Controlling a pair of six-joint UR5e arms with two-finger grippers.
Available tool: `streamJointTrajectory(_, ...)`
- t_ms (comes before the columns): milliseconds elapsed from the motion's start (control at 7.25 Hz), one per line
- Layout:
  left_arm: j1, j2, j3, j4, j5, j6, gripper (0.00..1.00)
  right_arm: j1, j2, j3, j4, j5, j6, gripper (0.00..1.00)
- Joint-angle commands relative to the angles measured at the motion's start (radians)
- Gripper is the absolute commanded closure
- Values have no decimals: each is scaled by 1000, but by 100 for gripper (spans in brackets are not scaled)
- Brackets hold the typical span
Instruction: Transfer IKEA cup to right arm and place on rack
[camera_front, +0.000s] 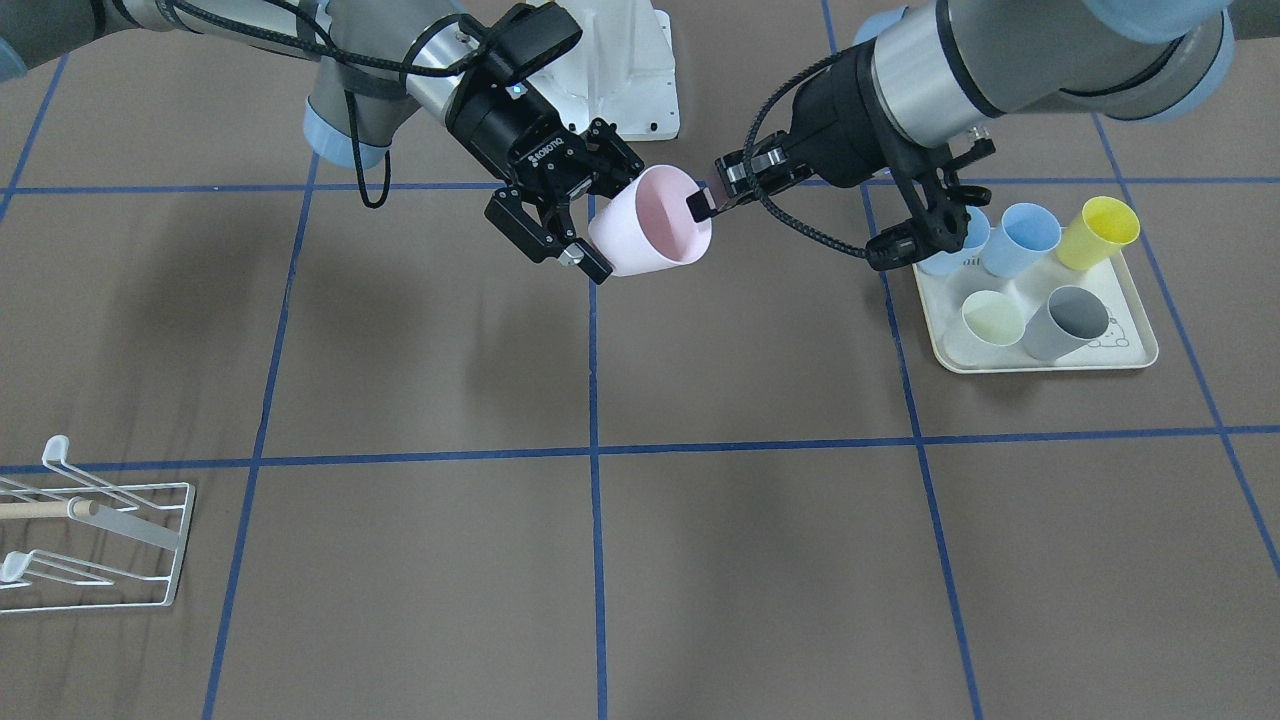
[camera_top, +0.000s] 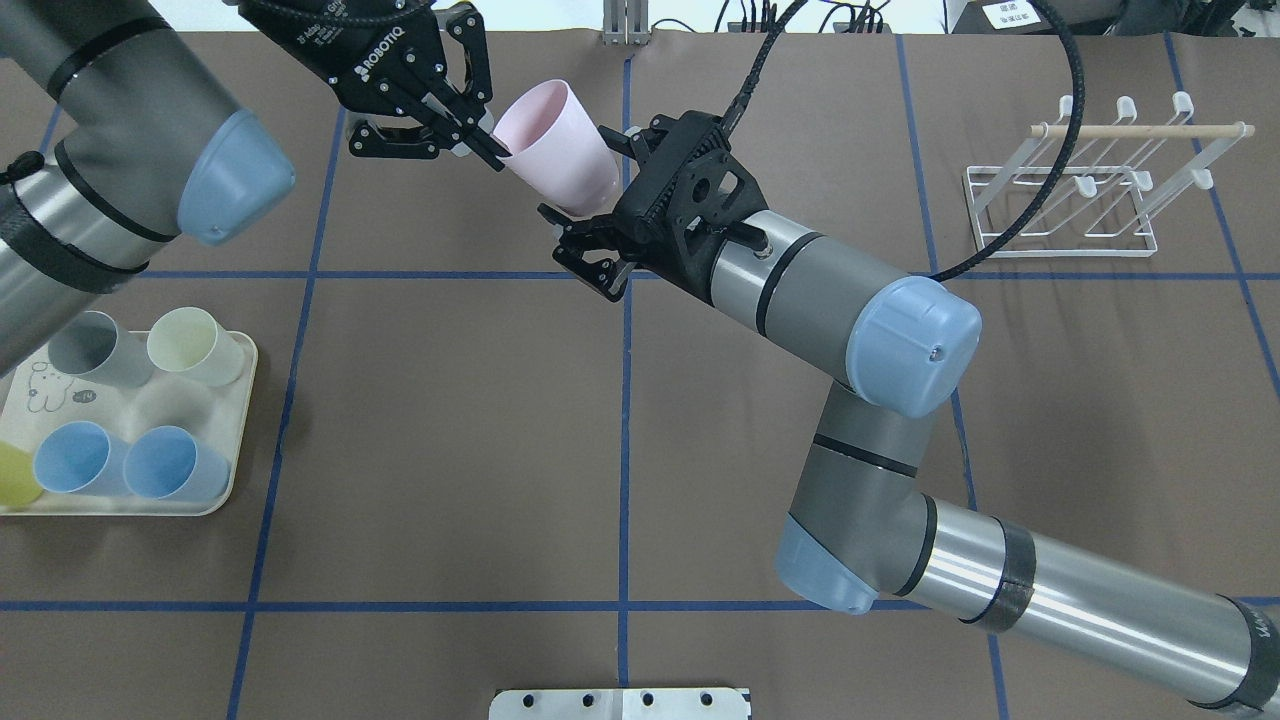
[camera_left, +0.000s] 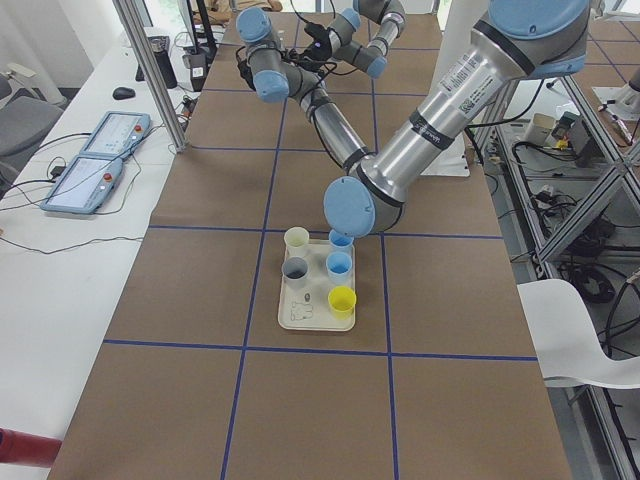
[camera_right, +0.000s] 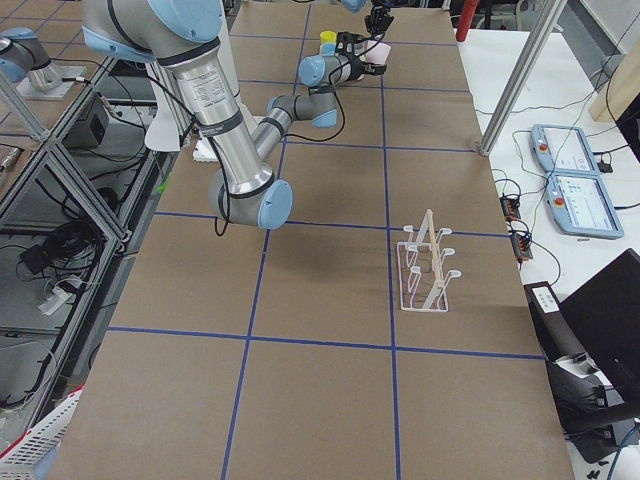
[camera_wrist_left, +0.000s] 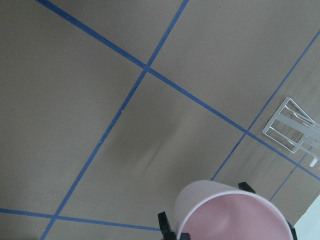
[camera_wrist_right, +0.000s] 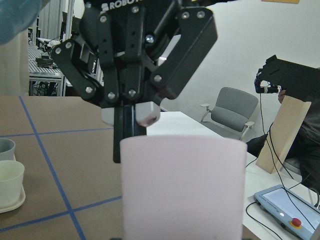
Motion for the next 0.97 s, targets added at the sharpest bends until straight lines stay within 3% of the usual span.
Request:
streamJointTrajectory(0,0,-6,1,0,0,0,100,0,-1,2,0,-1,-7,27)
streamJointTrajectory(276,2,-6,1,0,0,0,100,2,-2,3,0,-2,-7,45)
streamJointTrajectory(414,2,-6,0,0,0,0,100,0,-2,3,0,-2,-7,48)
streamJointTrajectory(552,2,-6,1,0,0,0,92,2,-7,3,-2,-2,-7,51)
streamJointTrajectory(690,2,-9,1,0,0,3,56,0,-10,3,-2,-2,-7,54)
streamJointTrajectory(828,2,-8,-3,0,0,7,1,0,-15,3,-2,-2,-7,55)
